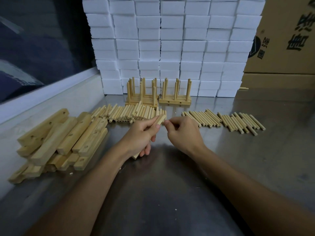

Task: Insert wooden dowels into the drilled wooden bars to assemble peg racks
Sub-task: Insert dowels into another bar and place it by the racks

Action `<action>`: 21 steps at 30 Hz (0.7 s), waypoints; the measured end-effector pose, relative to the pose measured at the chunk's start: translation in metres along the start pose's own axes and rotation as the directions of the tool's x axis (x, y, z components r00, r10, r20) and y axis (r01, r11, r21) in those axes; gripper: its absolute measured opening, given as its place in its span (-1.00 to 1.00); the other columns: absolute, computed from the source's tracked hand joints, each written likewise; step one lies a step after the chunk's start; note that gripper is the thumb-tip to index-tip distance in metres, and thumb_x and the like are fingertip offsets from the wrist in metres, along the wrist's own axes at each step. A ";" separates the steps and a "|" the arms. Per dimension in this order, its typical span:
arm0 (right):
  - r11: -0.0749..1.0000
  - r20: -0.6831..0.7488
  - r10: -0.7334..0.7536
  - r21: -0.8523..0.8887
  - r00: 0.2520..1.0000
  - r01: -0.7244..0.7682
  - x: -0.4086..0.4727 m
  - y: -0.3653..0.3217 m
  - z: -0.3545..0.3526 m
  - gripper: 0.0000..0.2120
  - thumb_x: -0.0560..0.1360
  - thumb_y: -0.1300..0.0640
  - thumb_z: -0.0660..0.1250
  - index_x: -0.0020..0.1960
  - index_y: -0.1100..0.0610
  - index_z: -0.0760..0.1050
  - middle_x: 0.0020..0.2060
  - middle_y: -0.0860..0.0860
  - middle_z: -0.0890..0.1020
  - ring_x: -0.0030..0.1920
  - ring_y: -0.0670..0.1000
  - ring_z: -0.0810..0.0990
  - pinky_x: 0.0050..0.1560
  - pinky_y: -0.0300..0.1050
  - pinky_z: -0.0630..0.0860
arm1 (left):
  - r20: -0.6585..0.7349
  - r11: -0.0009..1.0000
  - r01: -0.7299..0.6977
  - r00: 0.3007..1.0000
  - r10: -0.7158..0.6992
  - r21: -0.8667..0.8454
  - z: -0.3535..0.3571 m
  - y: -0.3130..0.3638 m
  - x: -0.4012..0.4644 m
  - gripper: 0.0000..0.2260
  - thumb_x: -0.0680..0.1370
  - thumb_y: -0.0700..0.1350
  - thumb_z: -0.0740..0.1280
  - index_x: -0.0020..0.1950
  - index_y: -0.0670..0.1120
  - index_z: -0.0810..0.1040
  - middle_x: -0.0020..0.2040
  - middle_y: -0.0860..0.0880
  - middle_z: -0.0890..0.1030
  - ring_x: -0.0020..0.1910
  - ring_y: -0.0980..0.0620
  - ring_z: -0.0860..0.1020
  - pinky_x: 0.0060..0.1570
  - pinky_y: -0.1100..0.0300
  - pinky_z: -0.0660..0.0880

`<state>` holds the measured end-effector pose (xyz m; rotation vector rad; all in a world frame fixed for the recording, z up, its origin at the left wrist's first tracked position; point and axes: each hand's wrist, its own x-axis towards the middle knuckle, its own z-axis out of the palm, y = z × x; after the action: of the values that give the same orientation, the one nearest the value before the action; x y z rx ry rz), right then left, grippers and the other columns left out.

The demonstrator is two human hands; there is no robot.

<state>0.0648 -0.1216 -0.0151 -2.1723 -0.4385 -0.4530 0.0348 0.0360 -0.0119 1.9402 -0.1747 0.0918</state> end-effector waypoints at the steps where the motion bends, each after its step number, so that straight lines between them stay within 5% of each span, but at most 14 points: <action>1: 1.000 -0.011 -0.022 0.015 1.000 0.022 0.001 -0.001 -0.001 -0.82 0.57 0.12 0.32 -0.10 0.11 0.68 -0.35 -0.10 0.62 -0.36 -0.16 0.53 -0.31 -0.30 0.45 | -0.014 0.999 0.029 0.999 -0.029 -0.046 -0.002 -0.001 0.000 -0.62 0.69 -0.11 0.19 0.51 0.11 0.35 -0.26 -0.06 0.47 -0.59 0.03 0.42 -0.65 0.24 0.31; 3: 0.995 -0.065 -0.027 0.092 0.998 0.033 0.003 -0.004 -0.005 -0.86 0.56 0.15 0.33 -0.07 0.07 0.68 -0.27 -0.16 0.64 -0.28 -0.16 0.59 -0.27 -0.37 0.48 | -0.063 0.987 0.083 0.994 -0.092 -0.138 -0.005 -0.002 0.000 -0.64 0.68 -0.10 0.21 0.49 0.08 0.39 -0.25 -0.07 0.49 -0.57 0.02 0.42 -0.64 0.22 0.31; 6: 0.959 -0.155 0.039 0.283 0.987 0.007 0.005 -0.004 -0.012 -0.78 0.61 0.15 0.26 -0.15 -0.08 0.56 -0.29 -0.05 0.65 -0.25 -0.02 0.63 -0.32 -0.19 0.58 | -0.150 0.950 0.156 0.968 -0.202 -0.272 -0.007 -0.003 0.002 -0.65 0.68 -0.09 0.22 0.47 0.00 0.41 -0.19 -0.11 0.51 -0.54 0.02 0.43 -0.62 0.20 0.32; 10: 0.917 -0.201 0.214 0.379 0.956 -0.125 0.013 0.003 -0.022 -0.76 0.65 0.14 0.18 -0.07 0.06 0.60 -0.24 0.05 0.64 -0.20 0.08 0.63 -0.24 -0.14 0.57 | -0.197 0.830 0.202 0.917 -0.346 -0.520 -0.012 -0.001 0.005 -0.76 0.68 -0.12 0.20 0.34 -0.08 0.47 -0.21 -0.13 0.49 -0.53 0.03 0.44 -0.63 0.23 0.32; 13: 0.947 -0.208 0.251 0.255 0.945 -0.196 0.014 0.016 -0.023 -0.77 0.64 0.15 0.20 -0.05 0.14 0.62 -0.23 0.08 0.65 -0.19 0.09 0.63 -0.17 -0.06 0.59 | -0.147 0.724 0.222 0.901 -0.409 -0.653 -0.013 0.002 0.006 -0.85 0.68 -0.13 0.18 0.18 -0.10 0.49 -0.27 -0.10 0.47 -0.53 0.04 0.42 -0.64 0.28 0.30; 18: 0.992 -0.063 0.076 -0.091 0.995 -0.082 0.015 0.030 -0.020 -0.77 0.61 0.16 0.27 0.24 0.10 0.56 0.01 -0.04 0.63 -0.07 -0.14 0.58 -0.04 -0.29 0.48 | -0.116 0.646 0.241 0.881 -0.458 -0.724 -0.011 0.004 0.005 -0.89 0.64 -0.15 0.21 0.05 -0.18 0.47 -0.27 -0.10 0.46 -0.52 0.05 0.41 -0.66 0.29 0.26; 21: 0.963 0.157 0.007 -0.267 0.988 0.035 0.017 0.026 -0.006 -0.62 0.63 -0.06 0.22 0.42 -0.02 0.40 0.33 -0.01 0.51 0.33 0.01 0.45 0.38 0.10 0.36 | -0.117 0.637 0.244 0.875 -0.470 -0.731 -0.010 0.005 0.005 -0.89 0.63 -0.15 0.20 0.04 -0.18 0.46 -0.27 -0.10 0.45 -0.53 0.05 0.41 -0.66 0.29 0.25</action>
<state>0.0905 -0.1389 -0.0211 -2.4811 -0.5027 -0.3680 0.0394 0.0433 -0.0032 1.1309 0.3573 0.0387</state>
